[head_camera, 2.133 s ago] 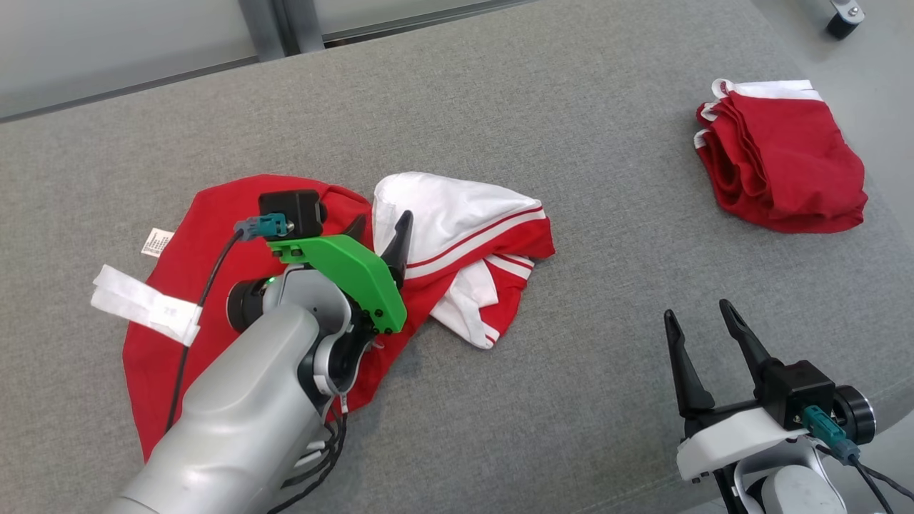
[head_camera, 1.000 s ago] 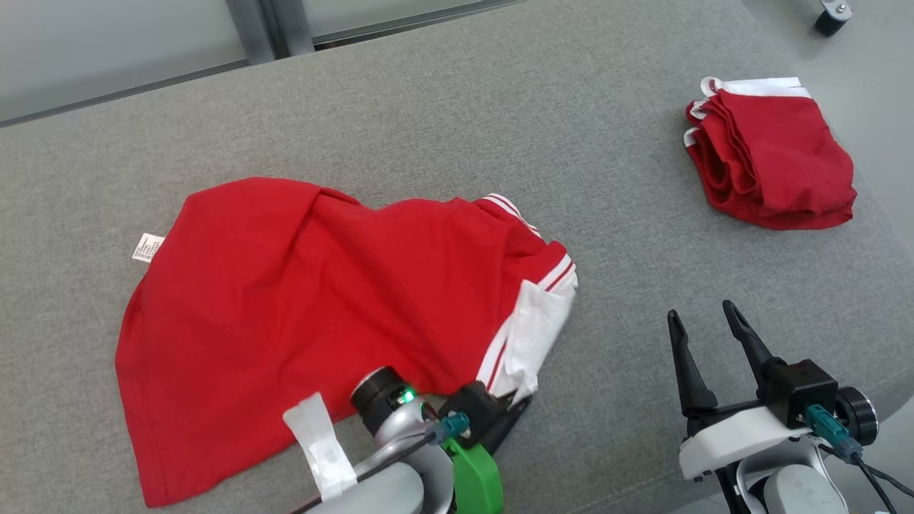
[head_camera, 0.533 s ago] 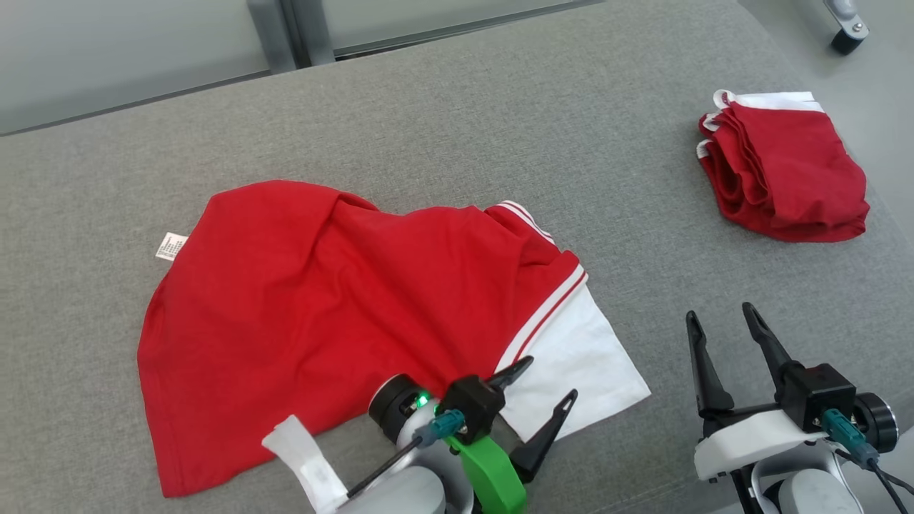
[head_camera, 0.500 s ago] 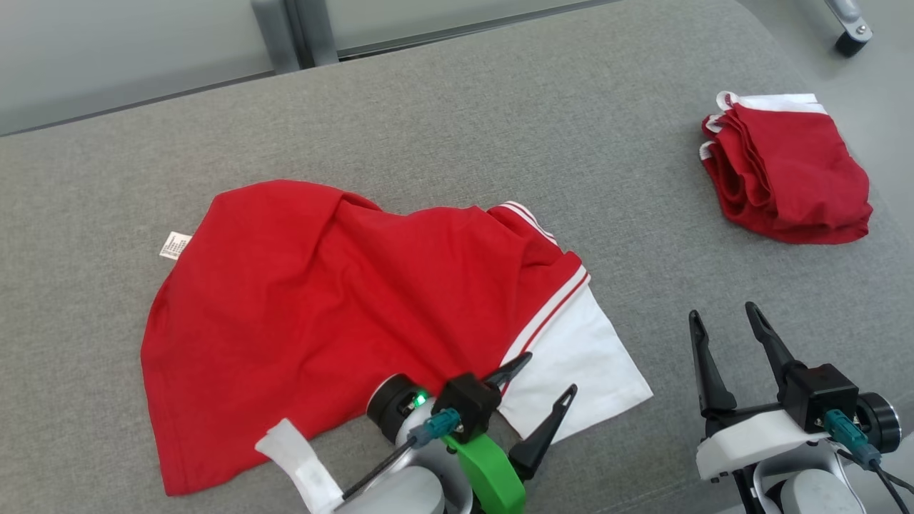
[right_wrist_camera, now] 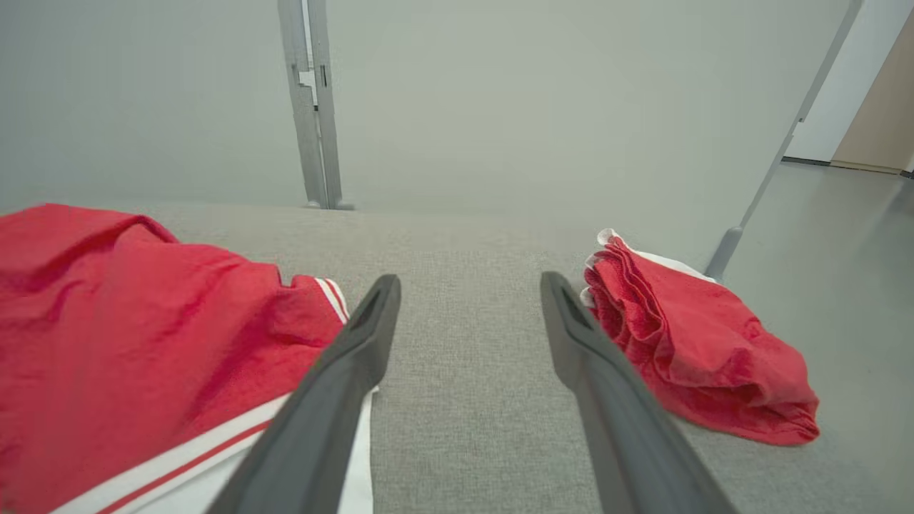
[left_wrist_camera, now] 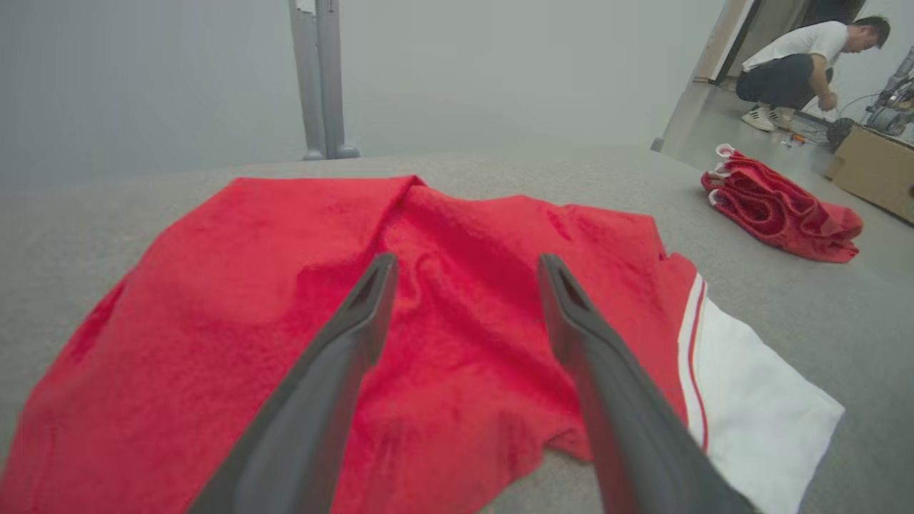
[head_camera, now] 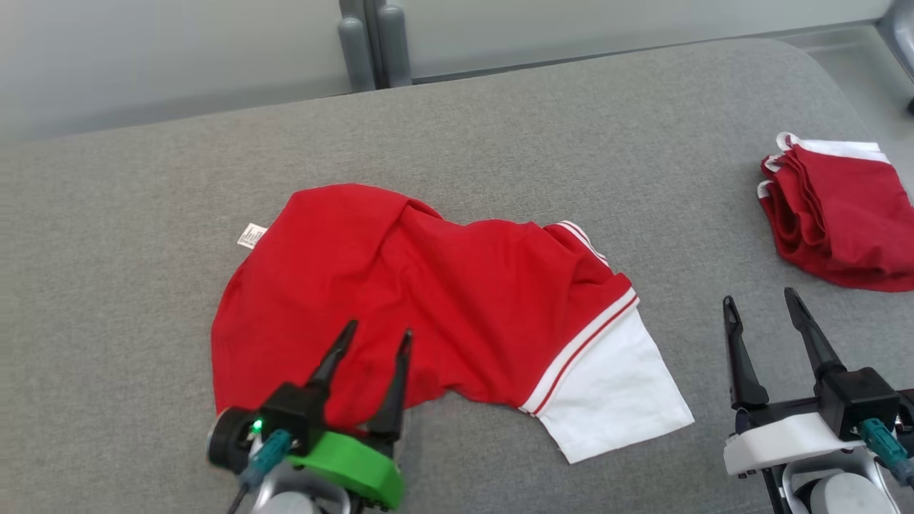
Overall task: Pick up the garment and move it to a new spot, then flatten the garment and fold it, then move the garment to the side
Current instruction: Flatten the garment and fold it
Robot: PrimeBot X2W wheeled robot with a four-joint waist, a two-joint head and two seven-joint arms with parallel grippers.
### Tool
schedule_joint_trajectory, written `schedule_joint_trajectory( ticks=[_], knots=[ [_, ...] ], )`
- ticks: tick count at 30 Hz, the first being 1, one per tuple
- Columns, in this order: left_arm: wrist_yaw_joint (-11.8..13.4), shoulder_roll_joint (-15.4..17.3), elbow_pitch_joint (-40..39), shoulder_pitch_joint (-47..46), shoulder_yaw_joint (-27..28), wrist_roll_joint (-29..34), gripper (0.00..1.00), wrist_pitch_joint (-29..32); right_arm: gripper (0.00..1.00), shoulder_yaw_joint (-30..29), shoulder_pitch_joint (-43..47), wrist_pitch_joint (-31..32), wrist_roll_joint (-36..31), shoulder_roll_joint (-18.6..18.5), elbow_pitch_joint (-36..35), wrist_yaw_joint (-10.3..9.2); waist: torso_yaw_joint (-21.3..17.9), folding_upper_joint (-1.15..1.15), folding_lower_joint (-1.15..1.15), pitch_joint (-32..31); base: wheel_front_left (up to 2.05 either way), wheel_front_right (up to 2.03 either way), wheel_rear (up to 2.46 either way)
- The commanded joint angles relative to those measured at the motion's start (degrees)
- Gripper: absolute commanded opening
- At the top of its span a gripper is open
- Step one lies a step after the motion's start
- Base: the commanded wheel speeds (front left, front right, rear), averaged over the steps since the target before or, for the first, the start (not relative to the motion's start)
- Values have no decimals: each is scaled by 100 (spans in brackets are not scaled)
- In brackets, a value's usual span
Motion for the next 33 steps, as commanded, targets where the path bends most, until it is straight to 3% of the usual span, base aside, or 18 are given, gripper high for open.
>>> schedule_joint_trajectory(
  ticks=[1,6,11,23,33],
  knots=[
    [110,153,-112,279,267,79,100,-15,100,-39,111,2,-65,-13,-104,-9,301,0,0,-237,0,0,0],
    [223,392,-309,856,956,186,100,-15,100,-95,269,2,-113,-54,-207,-9,569,0,0,-460,0,0,0],
    [151,460,-302,1239,1425,209,100,-16,100,-178,397,2,-148,-65,-149,-9,741,0,0,-626,0,0,0],
    [-660,515,17,1988,2506,395,100,-16,100,-310,617,2,-217,-101,345,-9,934,0,0,-868,0,0,0],
    [-948,232,78,2212,2958,671,100,-16,100,-315,534,2,-94,-66,442,-9,858,0,0,-858,0,0,0]
  ],
)
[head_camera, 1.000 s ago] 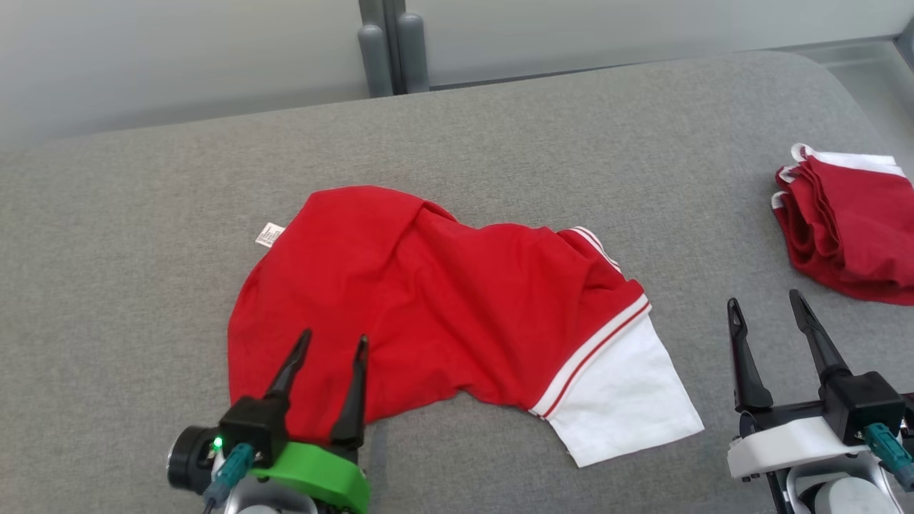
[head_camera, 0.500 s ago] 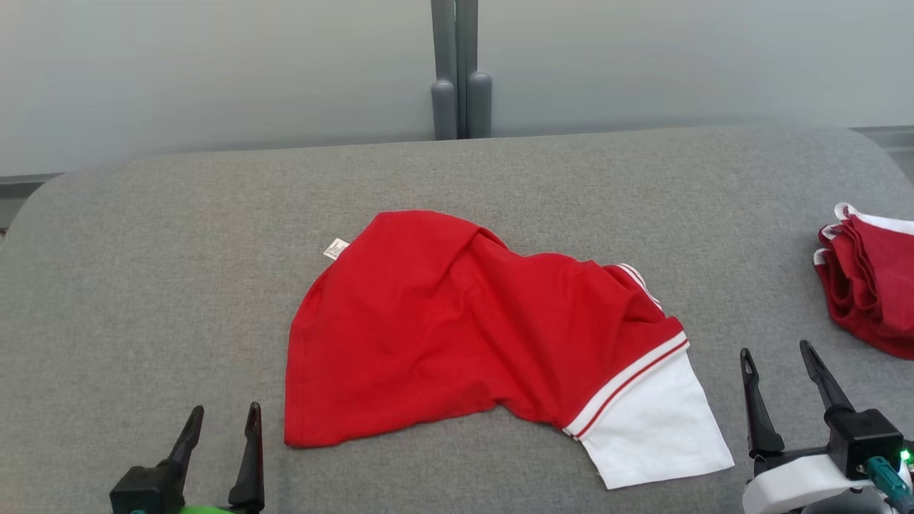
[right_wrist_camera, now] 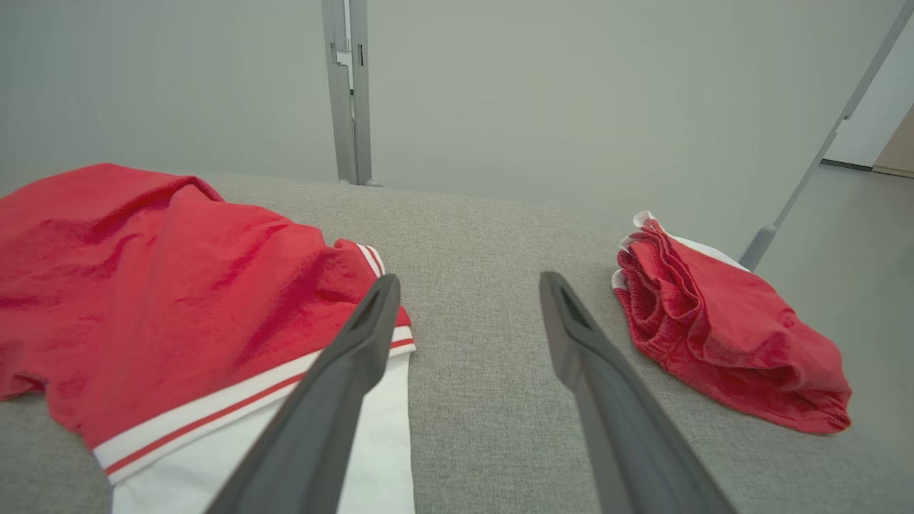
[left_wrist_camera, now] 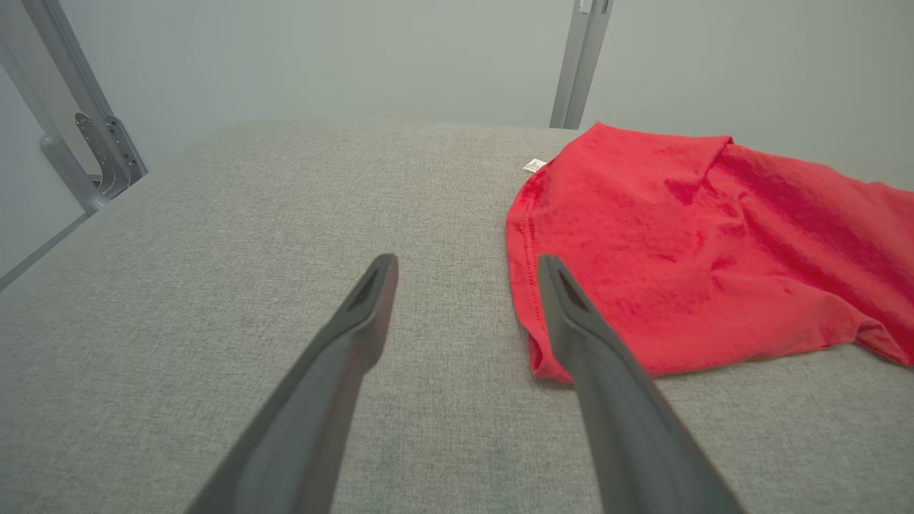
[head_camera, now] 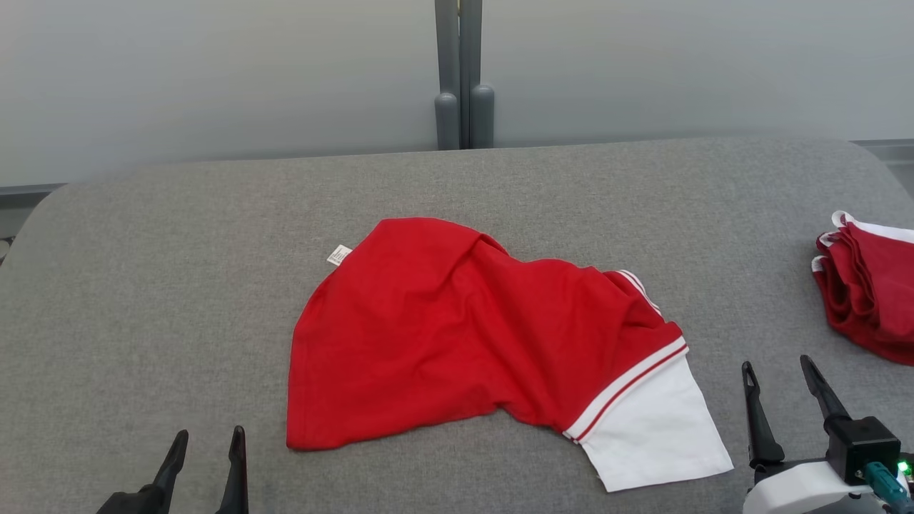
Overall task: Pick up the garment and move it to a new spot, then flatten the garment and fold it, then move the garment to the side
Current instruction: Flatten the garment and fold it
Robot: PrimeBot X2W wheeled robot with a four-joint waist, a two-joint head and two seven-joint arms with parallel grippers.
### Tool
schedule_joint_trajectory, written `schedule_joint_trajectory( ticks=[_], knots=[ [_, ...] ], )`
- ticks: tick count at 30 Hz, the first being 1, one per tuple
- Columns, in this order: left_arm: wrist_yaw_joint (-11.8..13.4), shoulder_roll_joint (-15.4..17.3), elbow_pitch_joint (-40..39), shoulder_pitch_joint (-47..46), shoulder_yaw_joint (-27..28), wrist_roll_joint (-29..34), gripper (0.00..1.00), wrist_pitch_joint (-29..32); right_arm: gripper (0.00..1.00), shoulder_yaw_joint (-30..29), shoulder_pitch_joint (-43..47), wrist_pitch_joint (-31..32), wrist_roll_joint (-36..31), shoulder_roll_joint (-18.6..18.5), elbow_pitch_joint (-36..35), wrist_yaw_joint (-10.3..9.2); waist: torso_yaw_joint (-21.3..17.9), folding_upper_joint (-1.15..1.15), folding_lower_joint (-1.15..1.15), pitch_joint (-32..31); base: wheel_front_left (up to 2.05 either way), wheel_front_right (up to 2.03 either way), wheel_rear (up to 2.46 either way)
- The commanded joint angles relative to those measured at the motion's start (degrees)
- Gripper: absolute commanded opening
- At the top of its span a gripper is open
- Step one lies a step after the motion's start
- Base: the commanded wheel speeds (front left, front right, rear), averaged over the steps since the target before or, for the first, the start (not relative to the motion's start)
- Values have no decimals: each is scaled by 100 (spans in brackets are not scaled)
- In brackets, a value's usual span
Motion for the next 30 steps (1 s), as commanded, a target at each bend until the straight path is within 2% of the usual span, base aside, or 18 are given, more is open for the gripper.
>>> schedule_joint_trajectory(
  ticks=[1,6,15,19,25,30],
  knots=[
    [-40,-29,4,90,34,41,100,-15,100,30,-37,2,37,2,44,-9,-33,0,0,34,0,0,0],
    [-66,-49,-34,-19,40,49,100,11,100,165,-232,113,-21,-59,379,-9,-117,0,0,165,0,0,0],
    [96,-26,-419,-236,-143,-183,100,1272,100,861,-331,1804,373,-512,233,-9,-201,0,0,569,0,0,0],
    [167,-14,-668,-362,-217,-238,100,1710,100,1013,-189,2310,506,-634,119,-9,-213,0,0,826,0,0,0],
    [211,-3,-881,-563,-287,-333,100,2165,100,1198,-132,2637,656,-664,98,-9,-270,0,0,1145,0,0,0],
    [201,-3,-735,-732,-369,-347,100,2387,100,1383,-262,2686,717,-680,254,-9,-306,0,0,1279,0,0,0]
  ],
)
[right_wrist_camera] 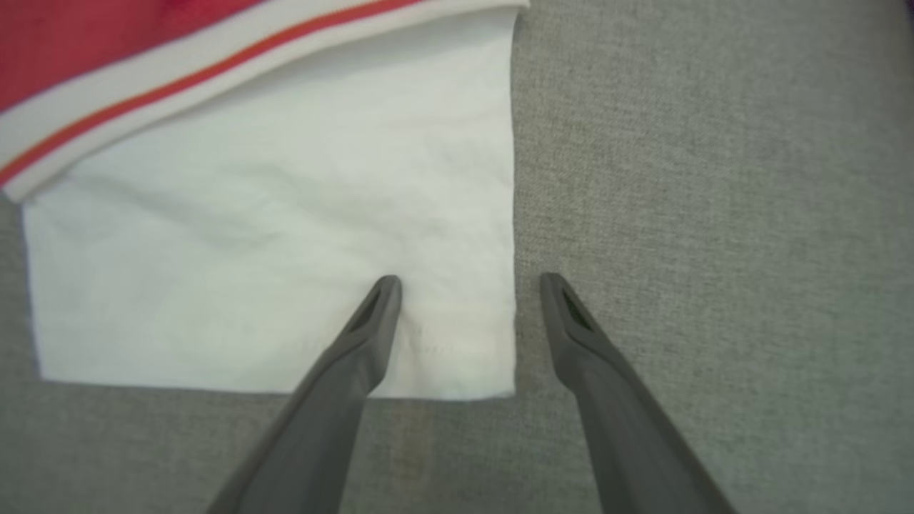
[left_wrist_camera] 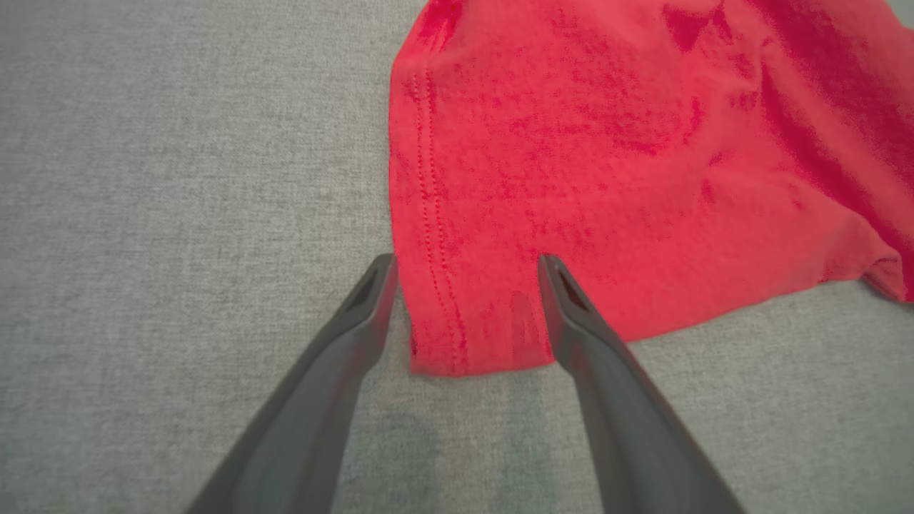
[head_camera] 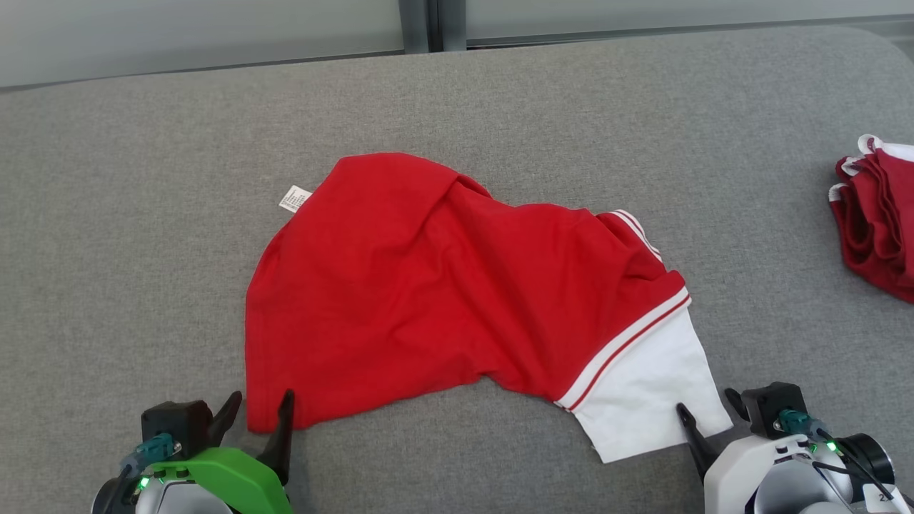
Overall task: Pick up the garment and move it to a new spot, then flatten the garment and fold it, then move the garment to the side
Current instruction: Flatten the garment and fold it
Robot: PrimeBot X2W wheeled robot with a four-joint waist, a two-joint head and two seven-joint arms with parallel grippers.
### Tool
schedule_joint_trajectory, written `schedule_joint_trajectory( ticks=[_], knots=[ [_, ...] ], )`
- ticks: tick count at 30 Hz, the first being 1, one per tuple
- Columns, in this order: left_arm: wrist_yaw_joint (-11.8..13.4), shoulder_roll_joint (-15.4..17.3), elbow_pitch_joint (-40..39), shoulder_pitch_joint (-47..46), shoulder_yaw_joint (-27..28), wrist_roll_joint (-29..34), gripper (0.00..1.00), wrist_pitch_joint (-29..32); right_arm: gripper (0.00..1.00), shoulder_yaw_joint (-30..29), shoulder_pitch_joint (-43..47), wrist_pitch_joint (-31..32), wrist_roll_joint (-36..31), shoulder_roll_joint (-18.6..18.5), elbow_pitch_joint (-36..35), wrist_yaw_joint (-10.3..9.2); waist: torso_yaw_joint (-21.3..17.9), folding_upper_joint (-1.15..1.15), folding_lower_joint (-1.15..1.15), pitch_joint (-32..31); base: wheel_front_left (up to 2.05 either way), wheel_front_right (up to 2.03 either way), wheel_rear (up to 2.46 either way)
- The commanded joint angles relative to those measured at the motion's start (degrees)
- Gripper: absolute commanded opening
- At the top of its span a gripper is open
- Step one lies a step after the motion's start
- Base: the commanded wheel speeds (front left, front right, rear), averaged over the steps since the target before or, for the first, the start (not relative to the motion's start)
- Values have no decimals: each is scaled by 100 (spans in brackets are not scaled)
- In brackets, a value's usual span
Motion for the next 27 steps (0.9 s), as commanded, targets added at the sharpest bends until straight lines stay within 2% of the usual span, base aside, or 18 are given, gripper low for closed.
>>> schedule_joint_trajectory(
  ticks=[1,6,10,11,12,13,14,15,21,27],
  knots=[
    [23,18,76,-96,-5,-3,100,34,100,80,-44,20,75,2,130,-9,-49,0,0,80,0,0,0],
    [45,-30,246,-132,-55,-65,100,128,100,170,-133,35,148,-19,259,-8,-65,0,0,130,0,0,0],
    [-29,-70,345,-151,-92,-155,100,180,100,291,-154,92,218,-42,324,-3,-57,0,0,156,0,0,0],
    [-41,-82,371,-145,-110,-184,79,209,100,330,-154,125,254,-47,342,-3,-55,0,0,156,0,0,0],
    [-54,-90,388,-143,-133,-194,42,227,87,382,-146,138,284,-53,359,-3,-51,0,0,156,0,0,0],
    [-67,-101,404,-140,-147,-215,24,254,51,422,-143,158,305,-70,364,-2,-46,0,0,157,0,0,0],
    [-90,-104,407,-142,-166,-231,0,260,18,461,-146,174,338,-86,368,-1,-39,0,0,155,0,0,0],
    [-105,-103,402,-145,-177,-233,0,255,0,474,-154,169,450,-47,357,4,-36,0,0,154,0,0,0],
    [-194,-89,-71,-110,-50,-544,0,375,0,278,-387,201,1537,-13,-231,2,-63,0,0,168,0,0,0],
    [-202,154,-1383,-377,217,-848,0,732,0,-214,-786,492,2657,-295,-1509,-5,-93,0,0,377,0,0,0]
  ],
)
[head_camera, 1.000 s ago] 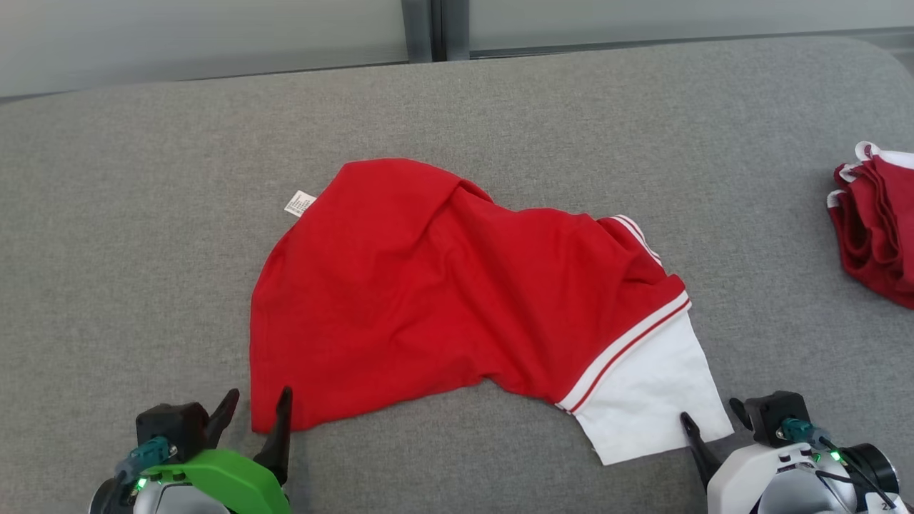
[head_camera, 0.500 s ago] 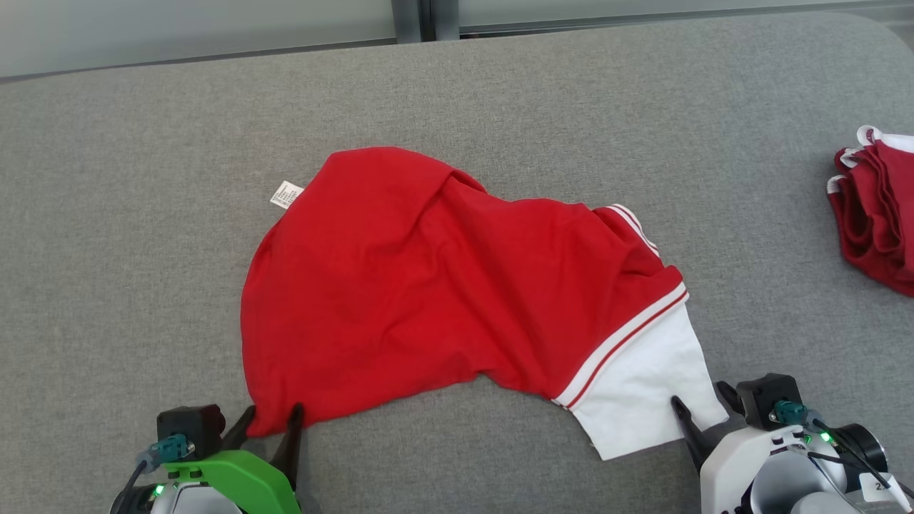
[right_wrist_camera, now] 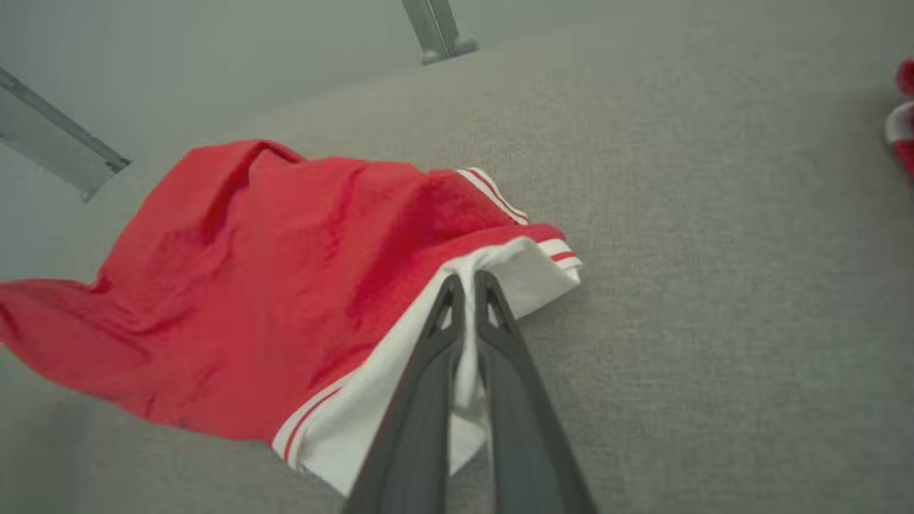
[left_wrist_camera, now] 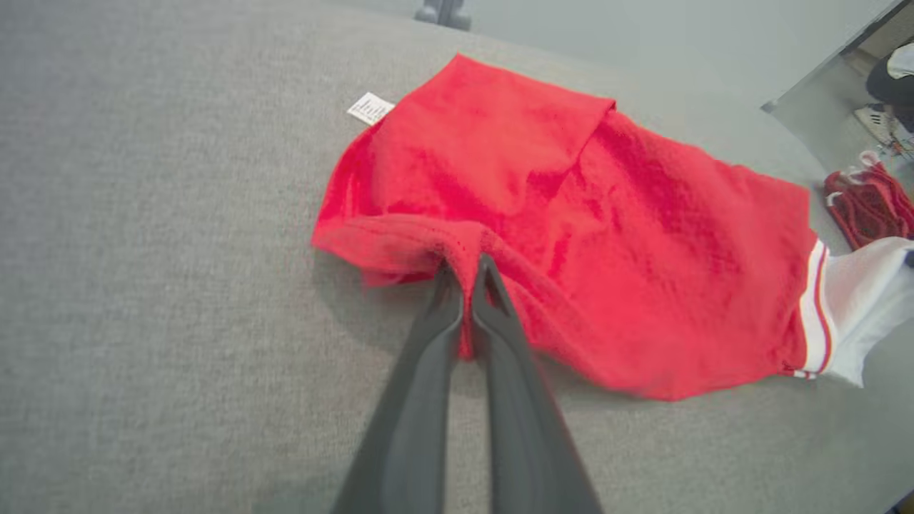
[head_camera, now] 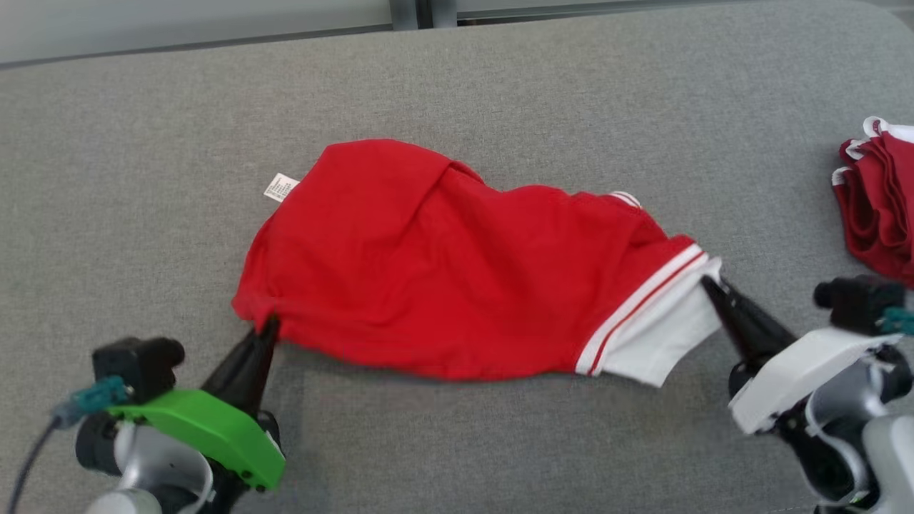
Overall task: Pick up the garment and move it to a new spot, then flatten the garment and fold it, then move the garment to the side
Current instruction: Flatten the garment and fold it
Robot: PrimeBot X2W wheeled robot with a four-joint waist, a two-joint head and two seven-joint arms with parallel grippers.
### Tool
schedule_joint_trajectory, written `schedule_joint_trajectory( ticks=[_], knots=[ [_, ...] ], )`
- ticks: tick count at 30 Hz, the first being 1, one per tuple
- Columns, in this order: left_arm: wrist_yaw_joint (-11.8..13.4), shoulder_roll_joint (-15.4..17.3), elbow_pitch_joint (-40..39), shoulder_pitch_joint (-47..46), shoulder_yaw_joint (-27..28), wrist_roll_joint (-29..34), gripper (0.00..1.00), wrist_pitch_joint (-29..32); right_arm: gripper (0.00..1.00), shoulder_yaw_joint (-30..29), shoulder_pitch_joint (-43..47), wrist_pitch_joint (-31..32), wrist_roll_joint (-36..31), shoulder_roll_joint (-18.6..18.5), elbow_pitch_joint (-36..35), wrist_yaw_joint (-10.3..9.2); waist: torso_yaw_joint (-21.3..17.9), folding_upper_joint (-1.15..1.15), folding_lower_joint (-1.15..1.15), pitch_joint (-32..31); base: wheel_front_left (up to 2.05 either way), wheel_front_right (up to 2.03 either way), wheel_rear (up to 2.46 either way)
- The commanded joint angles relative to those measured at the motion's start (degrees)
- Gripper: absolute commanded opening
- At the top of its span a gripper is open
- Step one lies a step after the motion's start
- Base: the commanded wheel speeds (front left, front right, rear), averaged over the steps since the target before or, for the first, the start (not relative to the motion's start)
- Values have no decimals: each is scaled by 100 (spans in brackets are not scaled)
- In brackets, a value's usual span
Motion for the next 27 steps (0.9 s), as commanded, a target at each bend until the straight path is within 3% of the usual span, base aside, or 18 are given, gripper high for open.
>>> schedule_joint_trajectory(
  ticks=[1,5,9,12,15,21,27],
  knots=[
    [5,105,-391,-260,99,-125,0,155,0,-218,-256,132,241,-120,-341,1,-7,0,0,177,0,0,0],
    [-3,290,-1039,-784,231,-265,0,549,0,-539,-803,446,541,-329,-827,1,34,0,0,469,0,0,0],
    [-40,382,-1381,-2073,341,-599,0,1159,0,-805,-1975,1052,869,-531,-1152,1,178,0,0,967,0,0,0],
    [-10,383,-1071,-3368,333,-657,0,1574,0,-881,-3245,1542,805,-589,-921,1,265,0,0,1354,0,0,0],
    [57,164,-322,-4764,275,-519,0,1655,0,-1006,-4704,1850,530,-431,-253,1,413,0,0,1670,0,0,0],
    [80,-304,1699,-7142,255,24,0,821,0,-1114,-7194,1502,-612,110,1482,1,600,0,0,1971,0,0,0],
    [-148,-557,3284,-8599,455,345,0,-825,0,-1305,-8694,310,-1509,515,2689,1,608,0,0,1952,0,0,0]
  ],
)
